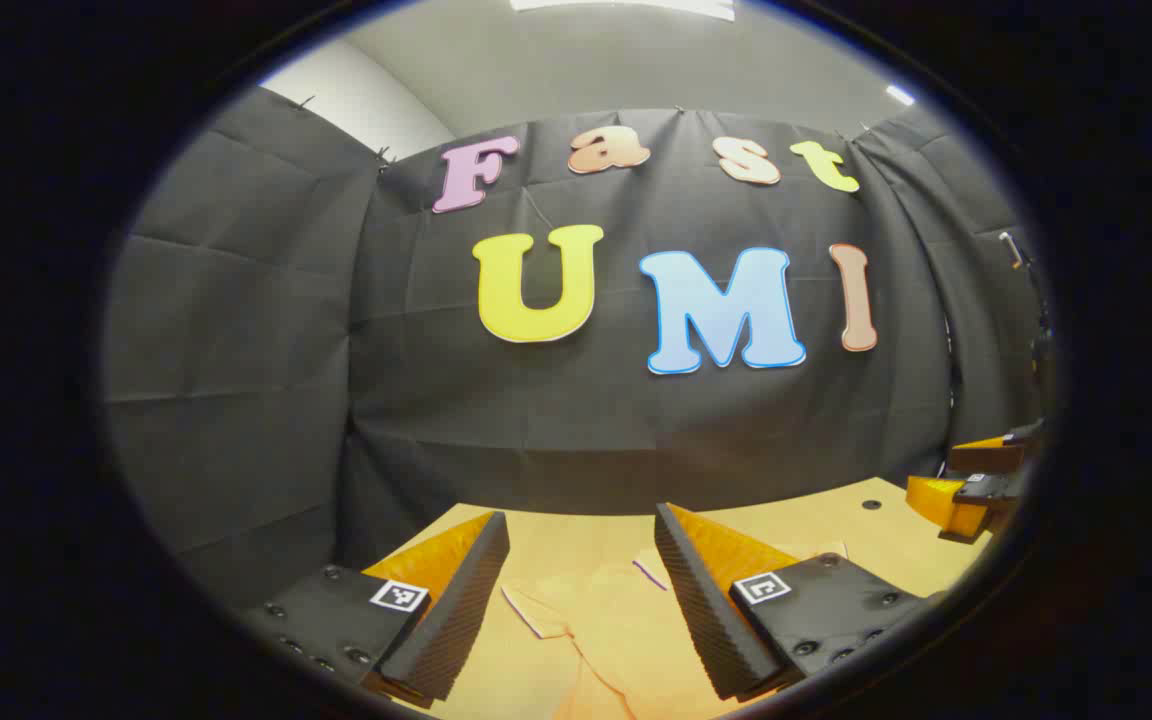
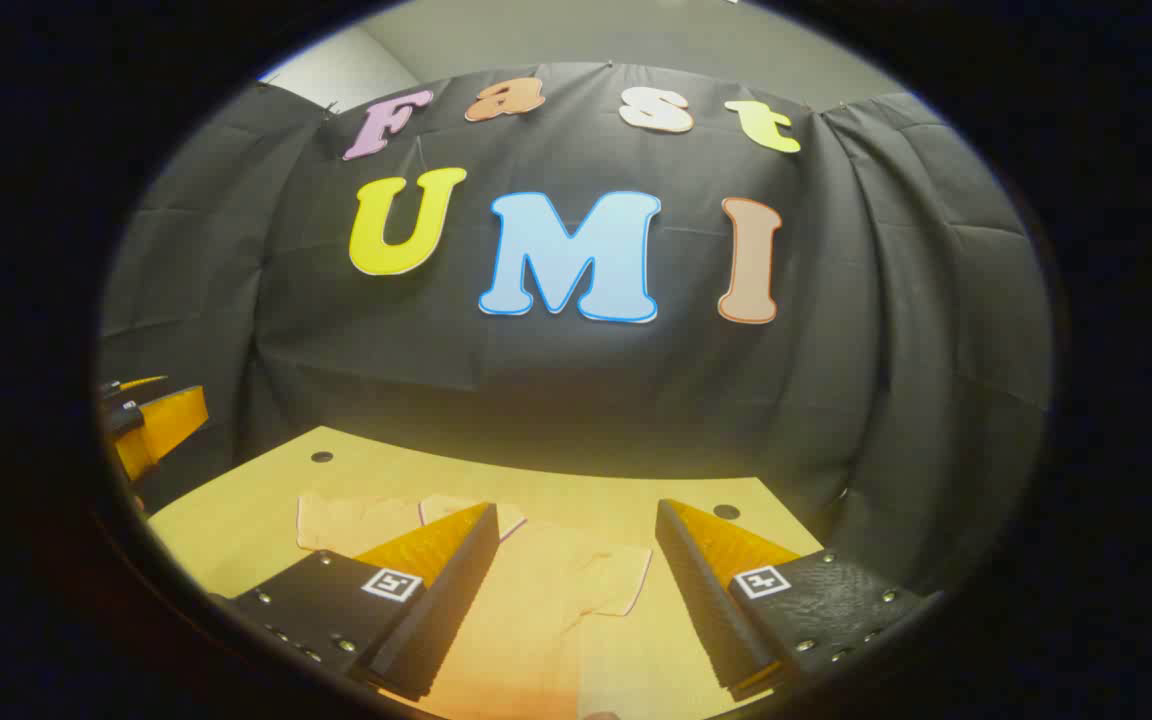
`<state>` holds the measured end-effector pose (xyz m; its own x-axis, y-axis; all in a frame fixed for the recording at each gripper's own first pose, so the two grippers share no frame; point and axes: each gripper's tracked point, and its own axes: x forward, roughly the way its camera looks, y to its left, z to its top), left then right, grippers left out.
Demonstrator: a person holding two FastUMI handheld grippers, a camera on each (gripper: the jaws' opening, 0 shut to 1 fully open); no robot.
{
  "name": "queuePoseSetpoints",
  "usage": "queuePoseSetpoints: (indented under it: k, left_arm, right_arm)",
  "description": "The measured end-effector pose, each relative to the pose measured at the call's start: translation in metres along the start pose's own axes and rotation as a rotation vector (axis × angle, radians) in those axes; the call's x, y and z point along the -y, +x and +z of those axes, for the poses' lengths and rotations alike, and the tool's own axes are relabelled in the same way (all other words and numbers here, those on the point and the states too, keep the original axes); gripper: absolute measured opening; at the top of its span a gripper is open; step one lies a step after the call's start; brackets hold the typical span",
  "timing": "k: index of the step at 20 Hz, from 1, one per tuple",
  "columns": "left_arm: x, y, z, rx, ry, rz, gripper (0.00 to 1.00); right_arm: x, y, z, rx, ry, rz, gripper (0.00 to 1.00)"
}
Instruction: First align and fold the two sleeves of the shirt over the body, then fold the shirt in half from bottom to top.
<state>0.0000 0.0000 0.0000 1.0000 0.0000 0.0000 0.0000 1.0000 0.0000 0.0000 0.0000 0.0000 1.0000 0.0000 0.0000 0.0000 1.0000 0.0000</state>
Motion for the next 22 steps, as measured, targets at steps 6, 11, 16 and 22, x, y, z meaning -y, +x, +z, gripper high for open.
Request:
queuePoseSetpoints:
  k: [6, 11, 16, 22]
  left_arm:
    - [-0.001, 0.002, -0.004, -0.010, -0.002, 0.007, 0.99]
    - [-0.001, 0.004, -0.010, -0.025, 0.000, 0.014, 0.99]
    - [-0.002, 0.003, -0.016, -0.045, -0.016, 0.029, 0.98]
    - [-0.003, -0.004, -0.012, -0.042, 0.002, 0.052, 0.98]
  right_arm:
    - [0.003, 0.007, -0.006, -0.016, -0.005, -0.004, 0.98]
    - [0.012, 0.020, -0.014, -0.042, -0.007, -0.015, 0.98]
    - [0.019, 0.034, -0.020, -0.056, -0.011, -0.024, 0.98]
    - [0.044, 0.074, -0.051, -0.143, -0.032, -0.072, 0.98]
